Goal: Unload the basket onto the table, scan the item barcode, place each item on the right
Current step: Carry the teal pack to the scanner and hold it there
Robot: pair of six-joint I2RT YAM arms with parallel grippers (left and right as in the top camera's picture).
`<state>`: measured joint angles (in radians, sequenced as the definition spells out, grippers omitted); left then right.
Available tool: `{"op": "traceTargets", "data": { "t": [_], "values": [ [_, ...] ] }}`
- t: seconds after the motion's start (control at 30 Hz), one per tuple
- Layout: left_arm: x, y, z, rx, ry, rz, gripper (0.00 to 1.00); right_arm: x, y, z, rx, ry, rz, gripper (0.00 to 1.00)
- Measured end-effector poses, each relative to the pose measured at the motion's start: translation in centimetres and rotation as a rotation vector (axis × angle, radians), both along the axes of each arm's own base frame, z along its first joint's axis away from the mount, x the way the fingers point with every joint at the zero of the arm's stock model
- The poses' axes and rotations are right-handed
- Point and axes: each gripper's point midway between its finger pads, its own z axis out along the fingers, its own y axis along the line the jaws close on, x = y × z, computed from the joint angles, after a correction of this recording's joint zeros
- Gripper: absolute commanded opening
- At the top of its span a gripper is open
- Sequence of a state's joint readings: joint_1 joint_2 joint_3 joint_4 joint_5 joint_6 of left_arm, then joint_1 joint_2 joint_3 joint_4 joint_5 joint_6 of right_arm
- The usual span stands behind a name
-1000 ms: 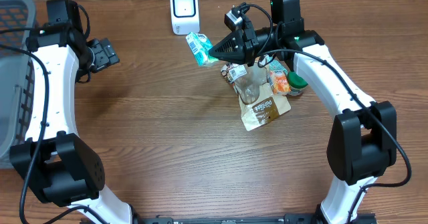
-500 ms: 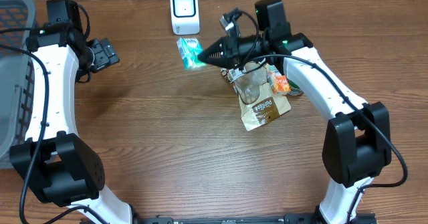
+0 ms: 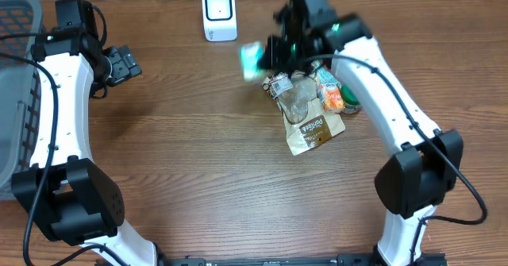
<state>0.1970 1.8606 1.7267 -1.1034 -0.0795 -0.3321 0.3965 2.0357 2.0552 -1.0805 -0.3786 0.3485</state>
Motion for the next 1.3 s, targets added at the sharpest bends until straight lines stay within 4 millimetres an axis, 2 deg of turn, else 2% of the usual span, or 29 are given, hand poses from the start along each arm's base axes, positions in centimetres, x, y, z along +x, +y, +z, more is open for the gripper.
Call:
{"op": "traceTargets", "data": {
  "t": [0.13,0.23,0.37,0.43,0.53,0.63,0.77,0.97,1.1,1.2,1.3],
  "values": [
    [0.0,0.0,0.0,0.000,0.000,0.000,1.00,5.1,-0.5,6.3,-0.103,-0.340,-0.056,0.04],
    [0.0,0.0,0.0,0.000,0.000,0.000,1.00,8.0,0.4,9.4,-0.184,-0.588,-0.066,0.04],
    [0.0,0.0,0.0,0.000,0.000,0.000,0.99,11.0,3.2,11.1,-0.314,-0.859,-0.024,0.04],
    [0.0,0.0,0.0,0.000,0.000,0.000,1.00,12.3,4.6,11.2,-0.371,-0.963,-0.009,0.04],
    [0.0,0.0,0.0,0.000,0.000,0.000,1.00,13.7,5.9,10.0,-0.455,-1.053,0.030,0.04],
    [0.0,0.0,0.0,0.000,0.000,0.000,1.00,15.4,6.4,7.5,-0.568,-1.106,0.089,0.04],
    [0.0,0.0,0.0,0.000,0.000,0.000,0.99,17.2,6.7,2.9,-0.707,-1.130,0.193,0.04],
    [0.0,0.0,0.0,0.000,0.000,0.000,1.00,18.9,7.3,-3.4,-0.836,-1.132,0.304,0.04],
    [0.0,0.0,0.0,0.000,0.000,0.000,1.00,19.6,7.6,-6.8,-0.896,-1.137,0.355,0.04],
    [0.0,0.0,0.0,0.000,0.000,0.000,0.99,19.8,7.7,-8.5,-0.936,-1.140,0.394,0.04],
    [0.0,0.0,0.0,0.000,0.000,0.000,0.99,19.9,8.0,-8.1,-0.948,-1.169,0.394,0.04]
  ]
}}
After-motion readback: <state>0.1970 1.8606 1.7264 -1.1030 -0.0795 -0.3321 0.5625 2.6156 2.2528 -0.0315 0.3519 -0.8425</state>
